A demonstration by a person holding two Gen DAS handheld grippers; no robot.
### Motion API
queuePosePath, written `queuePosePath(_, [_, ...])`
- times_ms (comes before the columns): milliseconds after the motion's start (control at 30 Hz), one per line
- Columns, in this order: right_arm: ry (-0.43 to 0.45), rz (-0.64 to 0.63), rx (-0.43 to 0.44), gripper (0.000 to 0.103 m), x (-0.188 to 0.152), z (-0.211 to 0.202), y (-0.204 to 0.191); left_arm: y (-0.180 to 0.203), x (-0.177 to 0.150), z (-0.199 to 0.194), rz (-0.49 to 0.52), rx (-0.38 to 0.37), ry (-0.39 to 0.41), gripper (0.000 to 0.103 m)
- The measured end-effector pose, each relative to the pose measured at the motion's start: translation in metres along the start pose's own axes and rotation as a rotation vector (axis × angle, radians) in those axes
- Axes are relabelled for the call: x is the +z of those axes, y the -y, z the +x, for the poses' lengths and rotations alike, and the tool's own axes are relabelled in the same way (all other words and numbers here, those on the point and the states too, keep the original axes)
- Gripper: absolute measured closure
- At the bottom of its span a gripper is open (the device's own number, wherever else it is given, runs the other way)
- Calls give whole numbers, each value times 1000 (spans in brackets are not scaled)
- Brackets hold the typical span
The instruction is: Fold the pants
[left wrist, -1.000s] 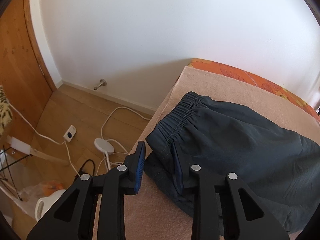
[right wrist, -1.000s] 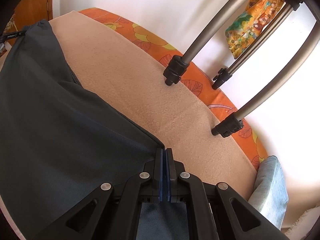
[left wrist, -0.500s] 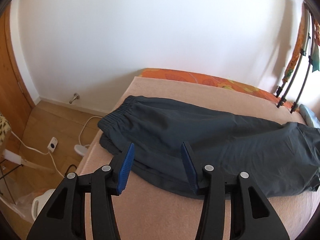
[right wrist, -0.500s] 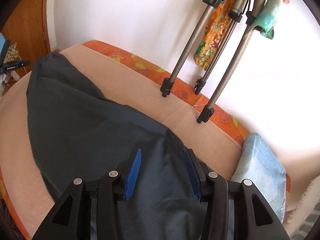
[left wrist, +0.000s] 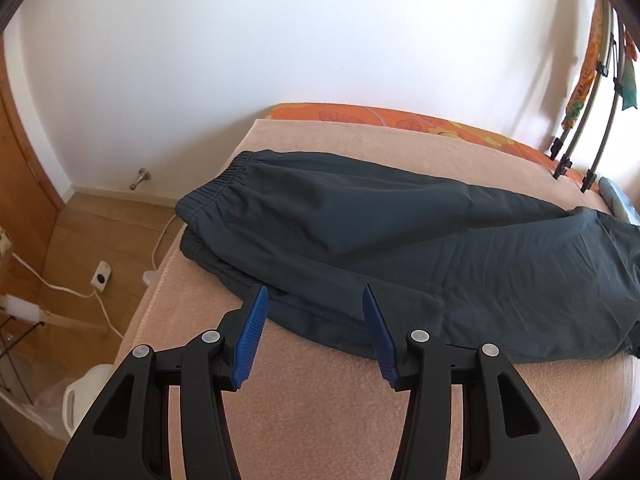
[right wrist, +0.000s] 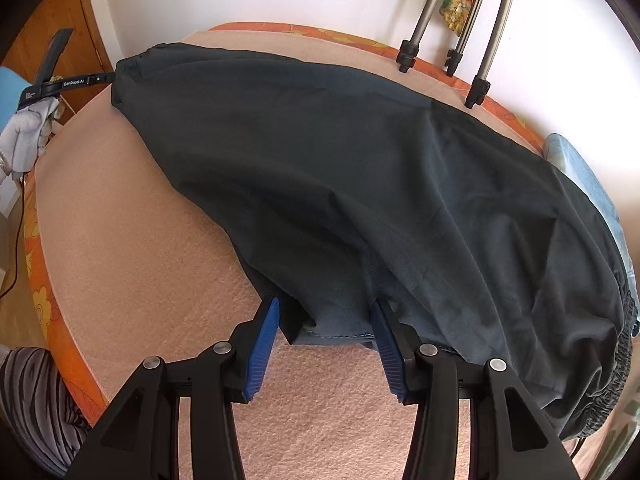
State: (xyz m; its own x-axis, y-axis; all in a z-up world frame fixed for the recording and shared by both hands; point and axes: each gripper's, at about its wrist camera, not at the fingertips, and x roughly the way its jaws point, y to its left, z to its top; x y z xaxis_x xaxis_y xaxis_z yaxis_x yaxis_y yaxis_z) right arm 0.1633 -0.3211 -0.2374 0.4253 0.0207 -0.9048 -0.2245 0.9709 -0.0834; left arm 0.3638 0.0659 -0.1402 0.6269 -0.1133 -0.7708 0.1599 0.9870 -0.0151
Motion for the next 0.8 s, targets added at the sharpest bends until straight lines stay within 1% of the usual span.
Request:
queuePosePath(33, [-6,-4,-8,69,0,4,-2,-7,1,3,-24,1,-1,55])
queuePosePath(67, [-13,-4,-14,76,0,7,-1,-13,2,5,-47,0,-3,55])
queuePosePath(100, [-14,1,-9,88,-1,8,-1,-19,2,7,-71,-8,0,55])
queuePosePath(133, [-9,8,-1,98,-1,7,0,-23,2,8,-88,-14,1,55])
queuePosePath(167, [-3,9,-1,100,-1,5,0,-26,3,11,-98,-13,0,55])
queuePosePath(233, [13,8,-11,103,-1,-3,1,-27,3,16,-95,6,-4,55])
queuePosePath(400, [49,-10,7,103,-4,-43,-1,-32,1,35,-91,30,-40,55])
queuePosePath(533, [70,10,62,103,-9,-73,-2,-39,0,36,-98,50,-31,55])
queuePosePath(600, [36,5,87,103,-14,-71,-7,-40,0,31,-92,68,-14,55])
queuePosePath(633, [17,-11,74,103,-17,-66,-10,-40,1,27,-86,59,-4,55])
queuePosePath(700, [-17,-57,-7,103,-21,-50,-17,-38,2,22,-65,55,5,55])
queuePosePath(733, [-28,-60,-27,103,-22,-43,-17,-40,3,20,-63,59,13,55])
queuePosePath(767, [-37,-51,-25,103,-21,-37,-16,-43,3,18,-75,66,21,55])
queuePosePath(800, [-50,-47,-13,100,-18,-33,-14,-50,4,16,-98,64,26,55])
